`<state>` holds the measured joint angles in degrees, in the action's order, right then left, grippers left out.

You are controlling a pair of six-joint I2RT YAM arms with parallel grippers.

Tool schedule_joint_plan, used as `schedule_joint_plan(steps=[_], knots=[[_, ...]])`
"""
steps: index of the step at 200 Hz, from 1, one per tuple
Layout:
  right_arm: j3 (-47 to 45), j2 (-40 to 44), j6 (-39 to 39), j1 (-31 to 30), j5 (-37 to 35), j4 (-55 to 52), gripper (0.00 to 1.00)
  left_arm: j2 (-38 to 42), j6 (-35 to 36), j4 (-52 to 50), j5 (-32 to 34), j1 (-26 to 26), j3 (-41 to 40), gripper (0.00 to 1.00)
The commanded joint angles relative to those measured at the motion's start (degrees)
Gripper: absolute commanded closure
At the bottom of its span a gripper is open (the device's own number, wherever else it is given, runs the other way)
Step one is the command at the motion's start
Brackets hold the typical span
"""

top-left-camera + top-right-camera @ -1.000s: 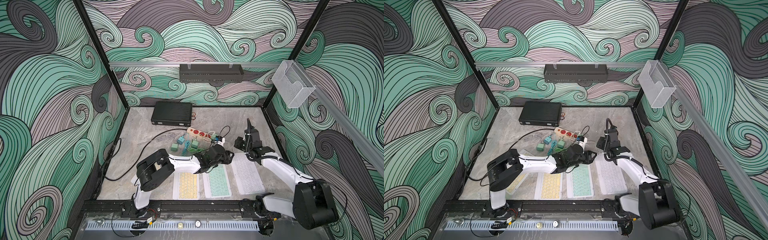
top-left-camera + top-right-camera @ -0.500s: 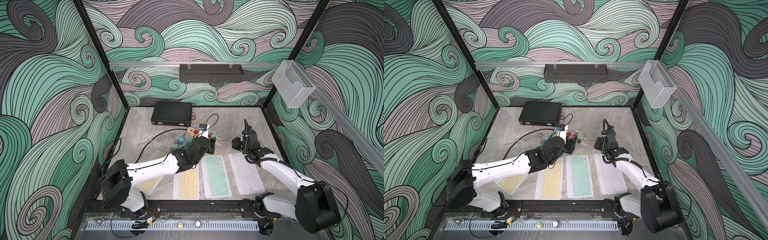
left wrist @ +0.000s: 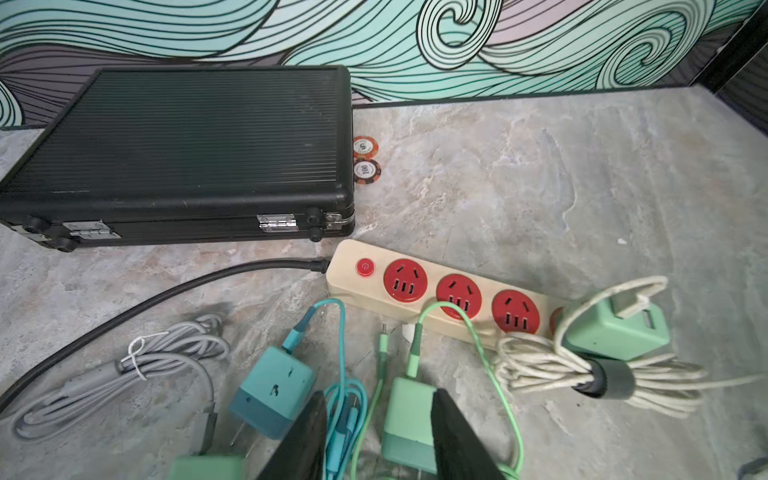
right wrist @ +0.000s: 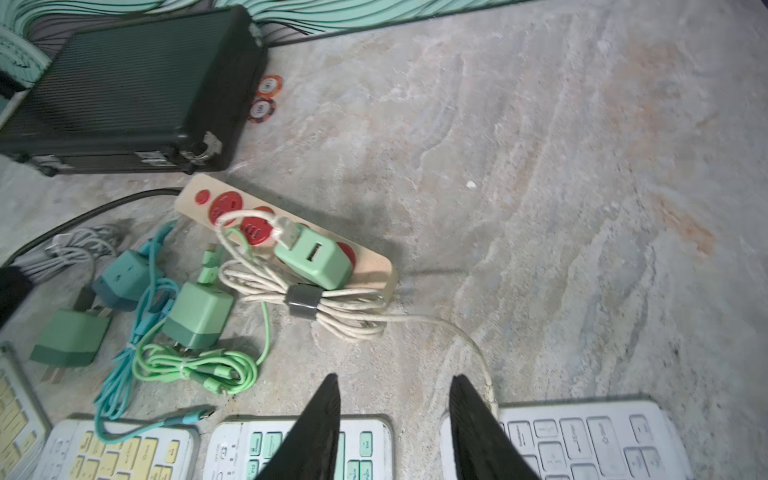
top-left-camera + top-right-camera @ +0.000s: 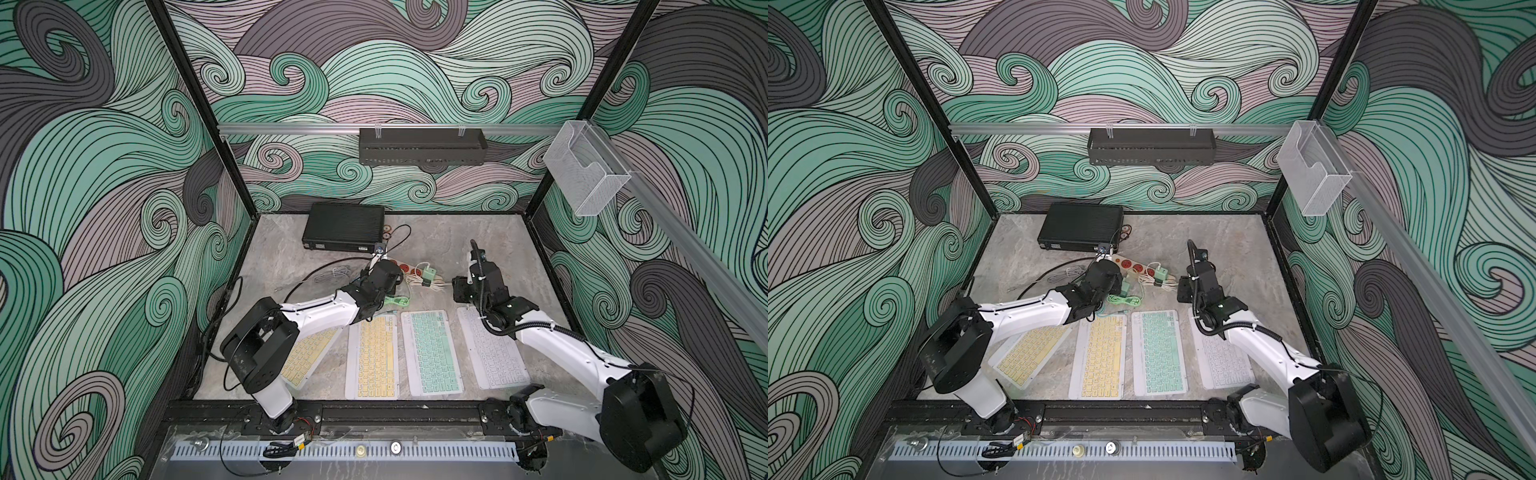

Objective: Unplug the wireless keyboard
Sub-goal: Place the power cord at the center of the board, then remove the plug from the socket.

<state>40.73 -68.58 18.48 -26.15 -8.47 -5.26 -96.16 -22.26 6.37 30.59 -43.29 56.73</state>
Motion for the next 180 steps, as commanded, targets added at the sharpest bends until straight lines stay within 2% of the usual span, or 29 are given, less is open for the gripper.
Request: schedule_joint_plan(steps=[1, 25, 46, 62, 77, 86, 98, 120, 148, 180], knots=[[4.5, 0.5, -10.8, -0.4, 10.0, 3.3, 0.60, -2.2, -1.1, -2.0, -2.6, 2.2, 3.5, 0.59], [8.4, 0.1, -19.2, -0.4, 13.6, 2.8, 0.57, -2.2, -6.0, -1.4, -7.8, 4.4, 5.0, 0.59], [11.2, 0.2, -24.6, 0.0, 13.9, 2.7, 0.58, -2.6, -9.3, -2.1, -12.0, 6.3, 7.7, 0.60], [13.2, -0.3, -34.4, 0.2, 19.1, 0.6, 0.57, -3.7, -9.7, -3.7, -14.8, 7.3, 9.8, 0.61], [16.7, -1.9, -41.8, 0.5, 22.5, -4.9, 0.57, -5.0, -11.4, -4.4, -18.4, 9.1, 10.8, 0.64], [20.8, -4.1, -44.2, 0.7, 23.0, -10.6, 0.57, -5.6, -12.5, -4.6, -22.9, 10.7, 11.3, 0.67], [26.9, -8.1, -47.5, 1.1, 23.1, -20.0, 0.63, -6.5, -13.2, -4.2, -28.9, 12.1, 11.6, 0.73], [35.1, -14.5, -51.4, 1.7, 21.4, -31.7, 0.68, -8.4, -12.6, -3.9, -31.3, 12.4, 11.6, 0.73], [37.8, -17.5, -53.8, 1.9, 22.0, -34.7, 0.60, -12.7, -12.4, -5.9, -34.0, 12.4, 13.8, 0.75], [41.5, -21.2, -54.5, 1.9, 22.4, -39.6, 0.57, -16.3, -10.5, -10.3, -37.0, 12.3, 18.5, 0.78]])
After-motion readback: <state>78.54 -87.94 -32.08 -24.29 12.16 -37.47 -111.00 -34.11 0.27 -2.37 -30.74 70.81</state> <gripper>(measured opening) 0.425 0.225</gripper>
